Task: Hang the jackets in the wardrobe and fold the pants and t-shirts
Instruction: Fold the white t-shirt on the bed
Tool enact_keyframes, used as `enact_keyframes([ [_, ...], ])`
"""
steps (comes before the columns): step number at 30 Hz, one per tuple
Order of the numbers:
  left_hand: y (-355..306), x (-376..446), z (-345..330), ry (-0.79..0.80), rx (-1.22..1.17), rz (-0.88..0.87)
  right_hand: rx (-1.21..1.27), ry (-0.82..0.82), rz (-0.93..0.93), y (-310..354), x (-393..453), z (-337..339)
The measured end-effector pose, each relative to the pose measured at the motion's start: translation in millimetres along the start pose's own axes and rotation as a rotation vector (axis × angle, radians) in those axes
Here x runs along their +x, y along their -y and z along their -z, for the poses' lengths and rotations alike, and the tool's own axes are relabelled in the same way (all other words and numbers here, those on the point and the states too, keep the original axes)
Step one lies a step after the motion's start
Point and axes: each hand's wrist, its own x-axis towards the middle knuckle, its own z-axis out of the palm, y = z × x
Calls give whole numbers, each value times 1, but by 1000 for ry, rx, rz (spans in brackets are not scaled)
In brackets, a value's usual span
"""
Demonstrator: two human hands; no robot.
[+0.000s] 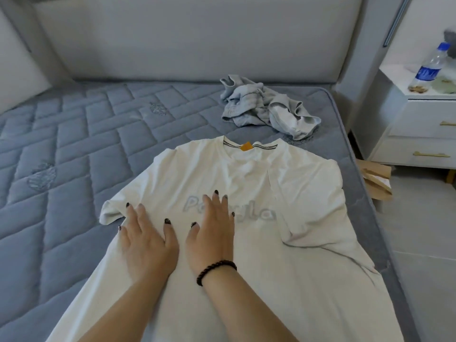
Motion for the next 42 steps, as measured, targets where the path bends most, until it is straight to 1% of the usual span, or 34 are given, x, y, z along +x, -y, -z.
enact_keyframes([
  [1,-1,1,0,-3,40,37,-110,39,15,-1,6,-17],
  [2,-1,3,-2,32,91,31,-230,64,47,-9,10,-32],
  [3,0,5,-5,91,149,-6,-333,54,79,-19,9,-43],
  [5,3,9,-12,169,247,-80,-410,25,95,-32,3,-51],
  [6,6,10,-14,170,272,-88,-431,50,98,-34,2,-52],
  [7,8,10,-17,150,289,-91,-452,73,100,-35,2,-54],
  [9,11,14,-18,79,291,-113,-479,52,97,-32,5,-55],
  [10,13,19,-18,34,254,-153,-498,35,97,-32,6,-56],
  [12,18,34,-14,-111,141,-263,-532,21,117,-33,3,-55],
  [13,18,43,-8,-175,114,-287,-530,15,128,-35,3,-53],
  [14,19,53,0,-209,68,-262,-523,-4,140,-36,4,-53],
  [16,29,67,9,-198,-44,-100,-537,-47,163,-39,5,-59],
  [17,38,73,9,-194,-51,-16,-550,-63,182,-39,5,-62],
  [18,45,78,6,-198,4,28,-556,-79,196,-41,5,-64],
  [21,55,87,9,-60,242,111,-537,-107,191,-43,6,-65],
  [22,56,90,9,-26,268,138,-515,-130,193,-43,6,-65],
  [24,55,92,12,6,248,146,-485,-158,192,-39,6,-67],
  [26,56,93,15,20,135,126,-422,-171,183,-34,11,-66],
  [27,56,95,17,18,43,134,-354,-183,134,-28,18,-62],
  [28,56,97,18,15,-53,160,-233,-201,28,-20,29,-55],
  [30,56,99,21,32,-234,215,162,-147,-261,7,64,-43],
  [31,55,99,22,45,-329,225,333,-106,-366,23,84,-38],
  [32,53,98,24,58,-434,233,406,-73,-398,39,106,-34],
  [33,52,99,24,76,-550,263,426,-17,-391,57,127,-34],
  [34,51,101,28,114,-691,326,437,72,-371,76,148,-38],
  [35,51,104,29,155,-855,391,450,189,-367,95,165,-43],
  [37,60,112,27,182,-1199,511,460,464,-422,130,191,-59],
  [38,65,116,26,182,-1359,575,421,537,-415,142,201,-67],
  [40,73,120,27,168,-1582,636,245,576,-332,155,207,-85],
  [41,72,120,29,156,-1625,628,150,588,-311,159,209,-95],
  [42,68,118,33,128,-1614,596,83,596,-324,160,210,-104],
])
